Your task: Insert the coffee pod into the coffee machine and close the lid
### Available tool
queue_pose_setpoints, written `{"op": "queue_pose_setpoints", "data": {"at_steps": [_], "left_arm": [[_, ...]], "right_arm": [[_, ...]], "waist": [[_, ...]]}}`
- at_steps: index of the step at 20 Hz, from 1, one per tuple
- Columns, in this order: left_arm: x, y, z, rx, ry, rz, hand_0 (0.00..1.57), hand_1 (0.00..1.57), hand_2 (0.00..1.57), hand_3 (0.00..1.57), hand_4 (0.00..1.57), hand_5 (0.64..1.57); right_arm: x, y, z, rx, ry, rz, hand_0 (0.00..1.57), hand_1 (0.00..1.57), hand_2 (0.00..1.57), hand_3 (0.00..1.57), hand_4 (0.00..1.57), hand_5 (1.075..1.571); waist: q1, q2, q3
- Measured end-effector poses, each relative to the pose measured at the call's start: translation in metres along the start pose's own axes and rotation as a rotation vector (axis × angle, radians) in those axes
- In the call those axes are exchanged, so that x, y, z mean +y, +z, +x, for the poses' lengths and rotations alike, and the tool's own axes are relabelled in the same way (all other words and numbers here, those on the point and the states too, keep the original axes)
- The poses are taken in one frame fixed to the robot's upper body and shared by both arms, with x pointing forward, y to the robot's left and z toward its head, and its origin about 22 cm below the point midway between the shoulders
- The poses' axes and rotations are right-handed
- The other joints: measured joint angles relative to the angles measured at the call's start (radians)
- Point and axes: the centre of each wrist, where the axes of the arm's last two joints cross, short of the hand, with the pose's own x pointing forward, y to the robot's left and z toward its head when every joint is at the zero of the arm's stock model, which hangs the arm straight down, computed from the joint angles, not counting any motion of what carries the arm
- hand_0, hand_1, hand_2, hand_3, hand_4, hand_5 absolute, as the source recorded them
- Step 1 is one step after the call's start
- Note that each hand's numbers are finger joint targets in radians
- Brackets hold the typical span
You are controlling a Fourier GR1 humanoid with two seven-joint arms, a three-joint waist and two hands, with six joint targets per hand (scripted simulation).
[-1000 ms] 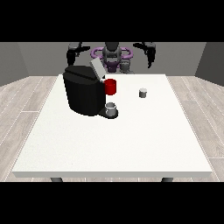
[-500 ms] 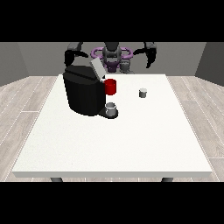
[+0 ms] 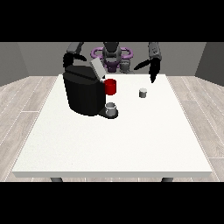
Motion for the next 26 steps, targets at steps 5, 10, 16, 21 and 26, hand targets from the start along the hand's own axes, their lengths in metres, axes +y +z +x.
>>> {"op": "queue_pose_setpoints", "data": {"at_steps": [5,10,16,21,26], "left_arm": [[0.020,-0.016,-0.006,0.030,-0.150,0.024,0.00,0.00,0.00,0.00,0.00,1.571],[0.040,-0.036,-0.005,0.047,-0.267,0.046,0.00,0.00,0.00,0.00,0.00,1.571],[0.056,-0.046,-0.016,0.129,-0.334,0.003,0.00,0.00,0.00,0.00,0.00,1.571],[0.060,-0.057,-0.020,0.172,-0.394,-0.036,0.00,0.00,0.00,0.00,0.00,1.571],[0.068,-0.063,-0.018,0.181,-0.447,-0.061,0.00,0.00,0.00,0.00,0.00,1.571]], "right_arm": [[0.015,-0.011,0.006,-0.022,0.020,0.021,0.00,0.00,0.00,0.00,0.48,1.571],[0.026,-0.023,0.011,-0.048,0.034,0.033,0.00,0.00,0.00,0.00,0.47,1.571],[0.017,-0.030,0.006,-0.055,0.044,0.013,0.00,0.00,0.00,0.00,0.36,1.571],[0.017,-0.041,0.011,-0.062,0.057,0.028,0.00,0.00,0.00,0.00,0.32,1.571],[0.021,-0.044,0.007,-0.059,0.055,0.012,0.00,0.00,0.00,0.00,0.39,1.571]], "waist": [[-0.036,0.073,-0.0002],[-0.064,0.150,-0.0003],[-0.066,0.173,-0.0003],[-0.073,0.190,0.0017],[-0.075,0.195,0.0080]]}}
